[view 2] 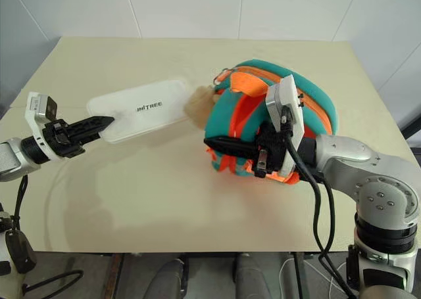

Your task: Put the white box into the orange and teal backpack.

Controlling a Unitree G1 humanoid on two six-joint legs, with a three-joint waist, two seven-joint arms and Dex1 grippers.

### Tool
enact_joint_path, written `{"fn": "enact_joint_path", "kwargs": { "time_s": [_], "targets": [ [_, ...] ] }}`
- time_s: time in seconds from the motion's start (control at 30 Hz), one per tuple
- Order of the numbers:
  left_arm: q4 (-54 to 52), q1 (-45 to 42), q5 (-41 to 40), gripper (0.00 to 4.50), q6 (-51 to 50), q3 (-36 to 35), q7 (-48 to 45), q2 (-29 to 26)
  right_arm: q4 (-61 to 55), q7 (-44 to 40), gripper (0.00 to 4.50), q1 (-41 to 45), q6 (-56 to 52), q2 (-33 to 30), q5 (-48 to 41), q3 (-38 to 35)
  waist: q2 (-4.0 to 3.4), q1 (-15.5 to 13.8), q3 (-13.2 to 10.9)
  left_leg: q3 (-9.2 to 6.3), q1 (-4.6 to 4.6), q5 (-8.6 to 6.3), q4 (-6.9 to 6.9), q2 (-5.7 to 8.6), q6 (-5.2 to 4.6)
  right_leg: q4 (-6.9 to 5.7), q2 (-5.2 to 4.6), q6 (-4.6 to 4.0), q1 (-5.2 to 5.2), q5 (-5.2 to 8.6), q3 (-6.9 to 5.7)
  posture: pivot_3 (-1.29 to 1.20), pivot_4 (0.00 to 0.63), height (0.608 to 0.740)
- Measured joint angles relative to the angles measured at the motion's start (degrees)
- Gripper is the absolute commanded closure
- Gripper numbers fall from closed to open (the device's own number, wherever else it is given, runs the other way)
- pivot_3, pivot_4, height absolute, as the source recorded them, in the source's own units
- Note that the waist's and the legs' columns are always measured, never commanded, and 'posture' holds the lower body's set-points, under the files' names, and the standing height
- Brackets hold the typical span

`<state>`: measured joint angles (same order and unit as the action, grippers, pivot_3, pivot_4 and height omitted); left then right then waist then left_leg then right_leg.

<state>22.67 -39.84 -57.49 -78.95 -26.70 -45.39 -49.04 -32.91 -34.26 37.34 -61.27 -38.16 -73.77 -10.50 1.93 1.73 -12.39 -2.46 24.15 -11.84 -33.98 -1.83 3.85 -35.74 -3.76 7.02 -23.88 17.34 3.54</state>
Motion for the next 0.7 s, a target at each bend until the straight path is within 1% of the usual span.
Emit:
{"fn": "enact_joint_path", "kwargs": {
  "time_s": [0.13,0.2,0.33,0.4,0.5,0.6,0.7],
  "targets": [
    [-0.01,-0.21,1.98,3.26,4.67,2.11,-5.04,-1.73,-1.29,-6.87,4.5,0.56,0.17,-2.93,-3.71,0.79,0.0,0.0,0.0,0.0,0.02,-0.01,0.01,-0.01,-0.01,0.05,0.01,0.01,-0.01,0.01,-0.01,0.0,0.15,0.74],
    [-0.01,-0.39,2.84,3.26,6.63,2.67,-7.06,-1.86,-1.74,-10.67,4.5,0.54,0.52,-4.45,-4.07,1.12,0.0,-0.06,0.0,0.01,0.03,-0.01,-0.02,0.0,-0.02,0.04,0.01,0.01,0.0,0.01,-0.01,0.0,0.15,0.74],
    [0.04,-0.4,4.43,3.26,10.25,3.62,-12.19,-4.29,-1.5,-19.87,4.5,0.43,1.85,-8.62,-3.53,1.11,0.0,0.03,0.0,0.01,0.02,-0.02,-0.07,-0.01,-0.03,0.0,0.04,0.02,0.0,0.01,-0.01,0.0,0.15,0.74],
    [0.02,-0.39,5.22,3.26,12.72,3.69,-14.6,-4.85,-1.09,-24.08,4.5,-0.2,3.84,-9.59,-1.2,1.2,0.0,-0.04,0.0,0.01,0.02,-0.02,-0.08,-0.03,-0.03,-0.02,0.06,0.02,0.0,0.01,-0.02,0.0,0.15,0.74],
    [-0.17,-0.09,6.11,3.26,17.53,3.67,-19.15,-5.07,1.47,-30.99,4.5,-2.41,8.2,-11.38,5.71,2.45,0.0,-0.14,0.0,0.03,0.03,-0.02,-0.19,-0.02,-0.03,-0.02,0.06,0.03,0.03,0.0,-0.02,0.0,0.15,0.74],
    [-1.64,1.28,6.75,3.26,21.59,3.67,-23.01,-5.16,3.78,-33.94,4.5,-2.92,11.05,-11.44,8.94,3.31,0.01,-0.02,0.0,0.03,0.02,-0.02,-0.22,-0.03,-0.03,-0.1,0.06,0.04,0.03,0.0,-0.01,0.0,0.15,0.74],
    [-3.03,3.37,7.64,3.26,25.23,3.68,-27.7,-6.52,6.02,-35.0,4.5,-3.31,12.95,-11.12,10.78,3.32,0.0,0.01,0.0,0.02,0.01,-0.01,-0.21,-0.06,-0.03,-0.14,0.09,0.03,0.01,0.0,-0.01,0.0,0.15,0.74]
  ]
}}
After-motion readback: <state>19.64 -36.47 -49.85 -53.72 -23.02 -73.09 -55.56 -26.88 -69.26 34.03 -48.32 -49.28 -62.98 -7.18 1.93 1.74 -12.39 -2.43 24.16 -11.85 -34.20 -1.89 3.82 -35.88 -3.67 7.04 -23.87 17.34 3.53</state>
